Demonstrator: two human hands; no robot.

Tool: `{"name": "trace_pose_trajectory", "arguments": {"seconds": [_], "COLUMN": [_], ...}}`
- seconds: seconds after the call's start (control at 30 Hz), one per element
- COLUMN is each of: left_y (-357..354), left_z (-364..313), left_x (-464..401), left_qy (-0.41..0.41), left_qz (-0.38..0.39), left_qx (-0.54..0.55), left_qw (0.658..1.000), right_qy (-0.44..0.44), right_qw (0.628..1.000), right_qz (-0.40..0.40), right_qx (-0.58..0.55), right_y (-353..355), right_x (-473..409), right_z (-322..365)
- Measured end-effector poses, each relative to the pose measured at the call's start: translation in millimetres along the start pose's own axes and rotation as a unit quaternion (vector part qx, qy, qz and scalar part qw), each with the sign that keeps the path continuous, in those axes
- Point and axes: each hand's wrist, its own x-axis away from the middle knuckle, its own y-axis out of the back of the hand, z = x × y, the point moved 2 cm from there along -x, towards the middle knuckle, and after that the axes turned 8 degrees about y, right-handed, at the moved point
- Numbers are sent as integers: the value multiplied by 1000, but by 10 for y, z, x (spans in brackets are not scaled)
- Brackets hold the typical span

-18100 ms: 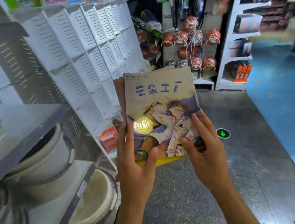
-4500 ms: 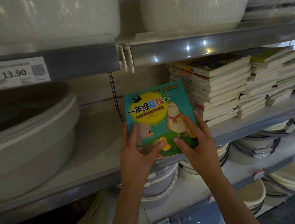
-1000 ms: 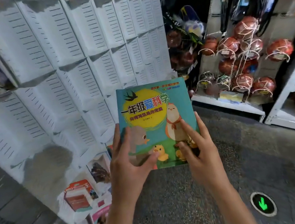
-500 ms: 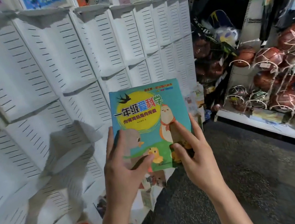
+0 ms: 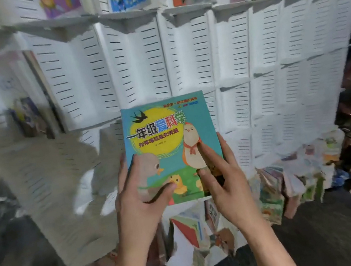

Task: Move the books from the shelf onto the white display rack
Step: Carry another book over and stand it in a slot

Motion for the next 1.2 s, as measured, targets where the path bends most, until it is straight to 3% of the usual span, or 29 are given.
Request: {"name": "trace_pose_trajectory", "arguments": {"seconds": [0.17,0.23,0.47,0.77,0.93,1.2], "left_y": [136,229,482,643,712,583], "left_z": [121,167,250,481,562,646], "left_x": [22,-20,-442,-1510,-2053,-2756], "left_qy": [-18,25,6,-33,-116,-145], "left_qz": [-96,-122,-144,-133,-148,-116], "left_qx": [-60,-63,-48,-41,-85,-62], "left_qw": [993,990,988,990,978,981], "right_qy": [41,43,63,97,102,140], "right_qw": [995,991,983,986,985,982], "right_qz": [52,71,86,22,-21,-62], "right_qx": [-71,-104,-149,-136,-139,-108], "right_y": [-306,-450,-918,-1378,-1587,-1763], "right_x": [-203,-297,-799,-1620,-1940,-2545], "right_z": [-214,-249,-273,-247,-299,-522]}}
